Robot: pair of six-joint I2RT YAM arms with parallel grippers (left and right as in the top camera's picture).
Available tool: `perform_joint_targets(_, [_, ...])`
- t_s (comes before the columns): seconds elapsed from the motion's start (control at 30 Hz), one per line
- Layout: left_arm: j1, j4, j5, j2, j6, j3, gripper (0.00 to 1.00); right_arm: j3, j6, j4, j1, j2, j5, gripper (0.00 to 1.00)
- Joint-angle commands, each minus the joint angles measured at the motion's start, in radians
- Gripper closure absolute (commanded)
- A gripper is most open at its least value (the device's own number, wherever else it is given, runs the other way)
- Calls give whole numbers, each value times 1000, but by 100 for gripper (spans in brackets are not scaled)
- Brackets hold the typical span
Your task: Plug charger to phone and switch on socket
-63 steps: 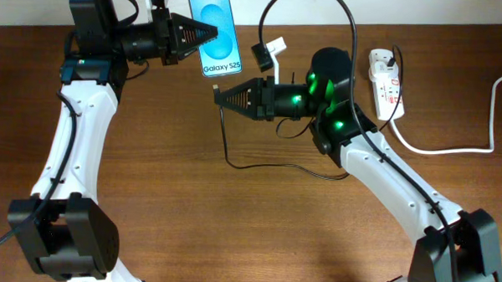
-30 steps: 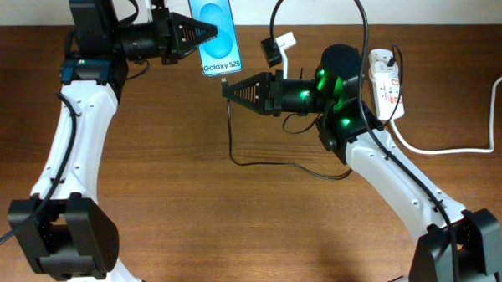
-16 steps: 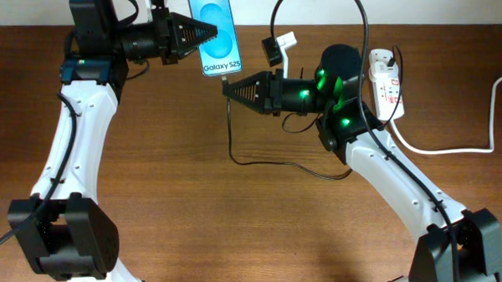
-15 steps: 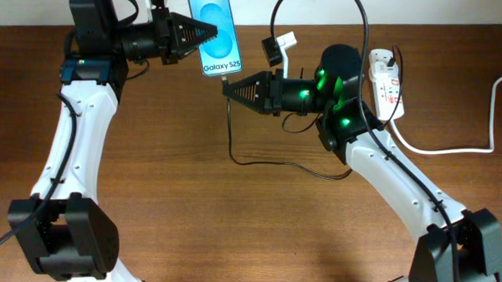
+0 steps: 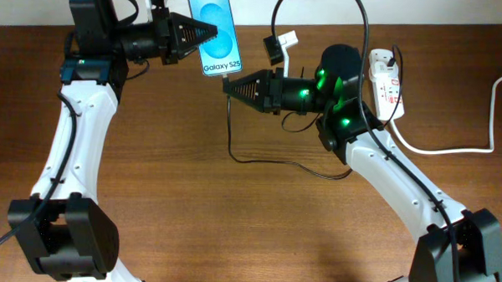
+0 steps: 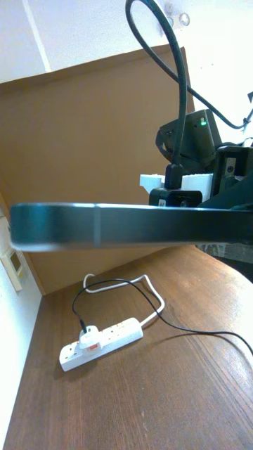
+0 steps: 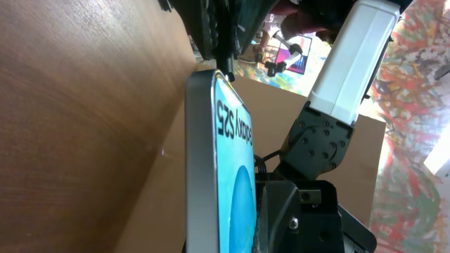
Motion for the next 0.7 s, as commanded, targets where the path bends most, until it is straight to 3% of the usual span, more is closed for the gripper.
perform_joint_targets(0.0, [-1,6,12,1,-6,13,100,3,-7,7,5,-4,26,96])
perform_joint_targets(0.67, [-1,6,12,1,-6,13,100,3,33,37,6,-3,7,96])
